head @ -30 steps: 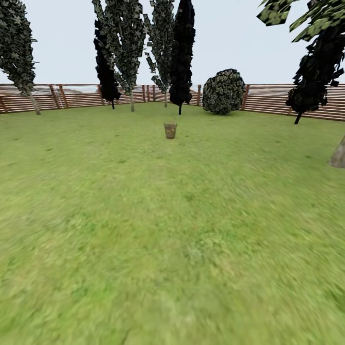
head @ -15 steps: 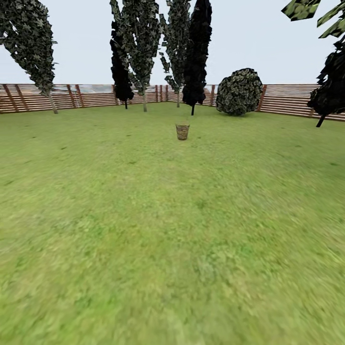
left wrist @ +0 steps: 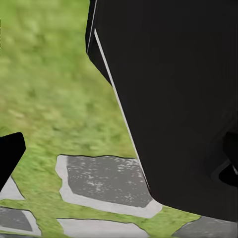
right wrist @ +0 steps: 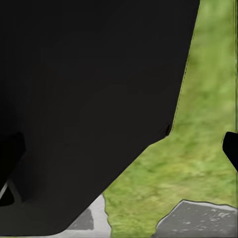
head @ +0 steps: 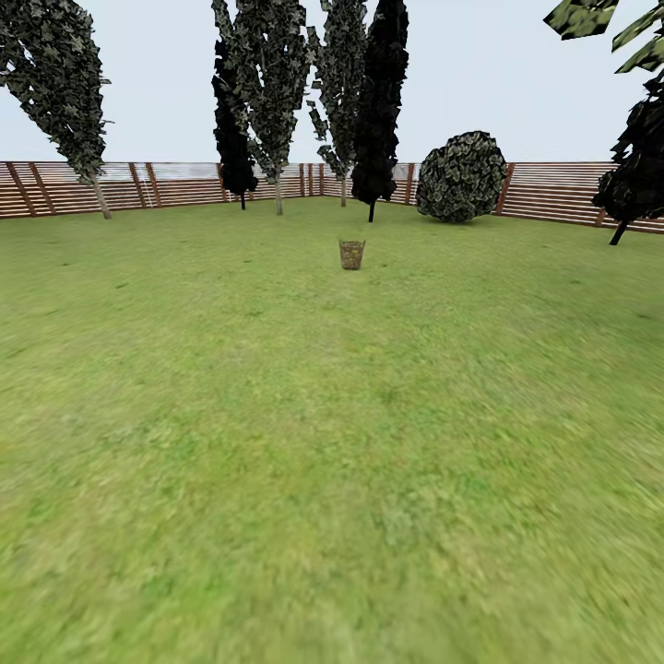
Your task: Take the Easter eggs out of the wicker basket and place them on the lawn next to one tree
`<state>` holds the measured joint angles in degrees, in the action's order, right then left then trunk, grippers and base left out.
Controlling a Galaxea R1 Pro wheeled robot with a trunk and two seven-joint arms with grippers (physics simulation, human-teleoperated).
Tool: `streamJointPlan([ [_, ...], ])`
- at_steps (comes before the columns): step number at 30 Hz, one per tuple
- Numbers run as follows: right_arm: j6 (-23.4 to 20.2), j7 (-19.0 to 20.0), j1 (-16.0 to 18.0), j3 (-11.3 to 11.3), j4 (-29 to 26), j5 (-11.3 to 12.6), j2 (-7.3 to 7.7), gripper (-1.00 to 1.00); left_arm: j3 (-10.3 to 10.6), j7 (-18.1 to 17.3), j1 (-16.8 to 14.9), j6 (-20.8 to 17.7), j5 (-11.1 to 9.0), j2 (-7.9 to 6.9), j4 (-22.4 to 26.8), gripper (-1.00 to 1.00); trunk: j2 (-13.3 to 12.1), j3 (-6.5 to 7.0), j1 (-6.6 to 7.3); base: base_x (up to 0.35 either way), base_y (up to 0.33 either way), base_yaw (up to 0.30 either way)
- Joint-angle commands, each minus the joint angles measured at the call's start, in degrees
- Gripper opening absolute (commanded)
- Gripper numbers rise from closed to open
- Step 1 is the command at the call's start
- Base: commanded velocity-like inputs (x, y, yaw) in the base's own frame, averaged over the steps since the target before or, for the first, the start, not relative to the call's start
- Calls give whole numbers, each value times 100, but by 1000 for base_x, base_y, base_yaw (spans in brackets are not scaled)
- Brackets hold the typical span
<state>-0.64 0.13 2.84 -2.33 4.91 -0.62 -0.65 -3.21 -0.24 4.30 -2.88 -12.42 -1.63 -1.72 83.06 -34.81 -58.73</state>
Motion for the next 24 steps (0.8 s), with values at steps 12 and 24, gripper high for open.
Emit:
streamJointPlan([
  [12,38,-13,6,-48,-7,-35,142,100,-29,6,1,-21,-21,-10,7,100,2,-3,0,0,0,0],
  [24,37,-13,6,-54,-15,-35,144,100,-27,6,1,-21,-16,-10,5,100,2,-3,0,0,0,0],
])
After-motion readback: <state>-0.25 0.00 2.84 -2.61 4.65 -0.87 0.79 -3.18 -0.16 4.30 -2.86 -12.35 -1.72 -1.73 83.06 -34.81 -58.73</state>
